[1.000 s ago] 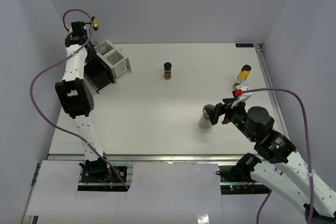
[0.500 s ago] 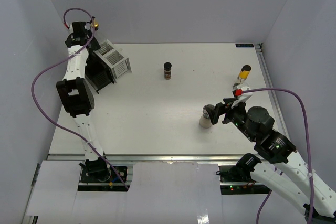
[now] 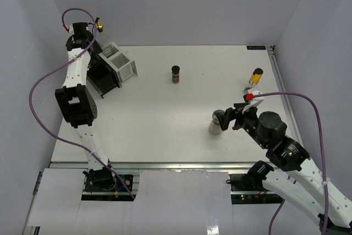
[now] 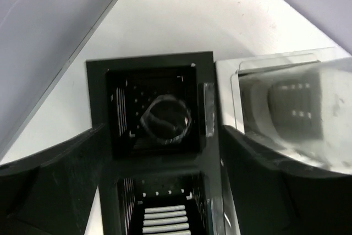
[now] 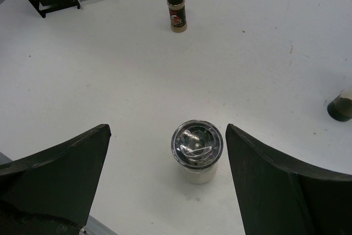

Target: Organize the condiment bottles

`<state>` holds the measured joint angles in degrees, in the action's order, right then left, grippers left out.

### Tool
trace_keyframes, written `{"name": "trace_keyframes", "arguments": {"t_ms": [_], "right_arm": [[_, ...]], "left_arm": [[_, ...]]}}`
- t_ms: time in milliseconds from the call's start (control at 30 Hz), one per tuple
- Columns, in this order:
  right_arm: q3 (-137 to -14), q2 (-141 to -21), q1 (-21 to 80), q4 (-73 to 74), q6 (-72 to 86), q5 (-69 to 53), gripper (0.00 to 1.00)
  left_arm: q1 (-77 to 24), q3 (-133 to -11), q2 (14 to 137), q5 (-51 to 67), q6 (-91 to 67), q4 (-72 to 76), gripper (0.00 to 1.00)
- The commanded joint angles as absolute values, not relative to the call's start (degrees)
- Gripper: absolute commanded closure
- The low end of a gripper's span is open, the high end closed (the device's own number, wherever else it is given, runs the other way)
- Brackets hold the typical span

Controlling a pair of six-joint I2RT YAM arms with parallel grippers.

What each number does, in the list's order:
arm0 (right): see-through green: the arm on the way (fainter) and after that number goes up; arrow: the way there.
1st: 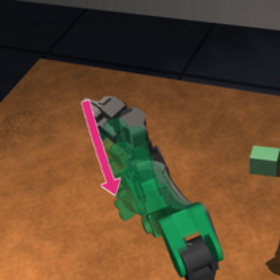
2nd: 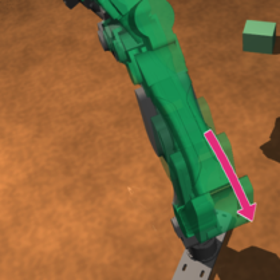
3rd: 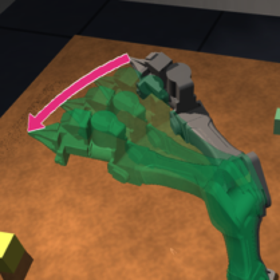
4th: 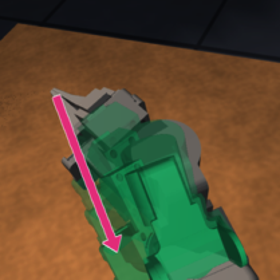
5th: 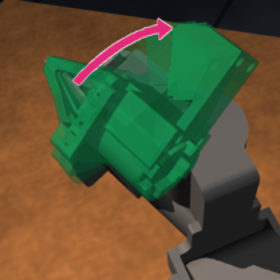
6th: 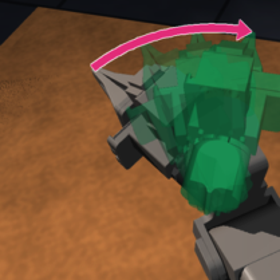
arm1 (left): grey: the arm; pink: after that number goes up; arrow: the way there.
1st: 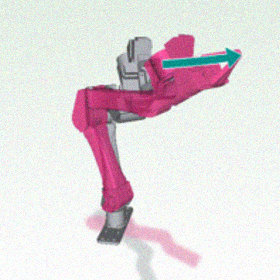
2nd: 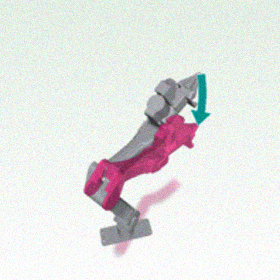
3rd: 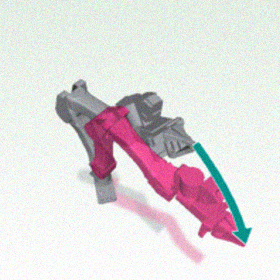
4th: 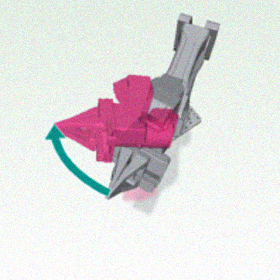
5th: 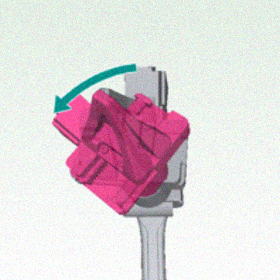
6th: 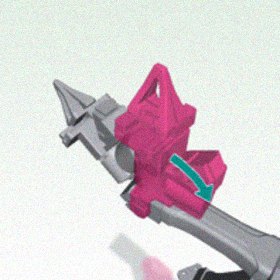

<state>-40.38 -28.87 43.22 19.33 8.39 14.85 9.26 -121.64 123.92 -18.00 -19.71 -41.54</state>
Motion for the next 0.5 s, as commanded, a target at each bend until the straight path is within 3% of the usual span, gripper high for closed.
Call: {"name": "trace_keyframes", "arguments": {"t_ms": [0,233,300,467], "right_arm": [[-40.55,-27.71,43.51,17.19,8.17,15.38,0.08],[-40.48,-26.47,43.55,17.48,8.09,14.73,0.08],[-40.28,-25.98,43.59,17.58,8.09,14.68,0.09],[-39.82,-24.77,43.59,17.67,8.18,14.59,0.09]], "left_arm": [[9.65,-114.59,111.41,-20.62,-21.98,-41.8,0.23],[11.73,-103.46,105.19,-19.87,-25.08,-42.34,0.9],[12.08,-99.6,103.81,-20.0,-25.45,-41.05,0.99],[12.13,-96.55,103.96,-16.11,-25.78,-39.04,1.0]]}}
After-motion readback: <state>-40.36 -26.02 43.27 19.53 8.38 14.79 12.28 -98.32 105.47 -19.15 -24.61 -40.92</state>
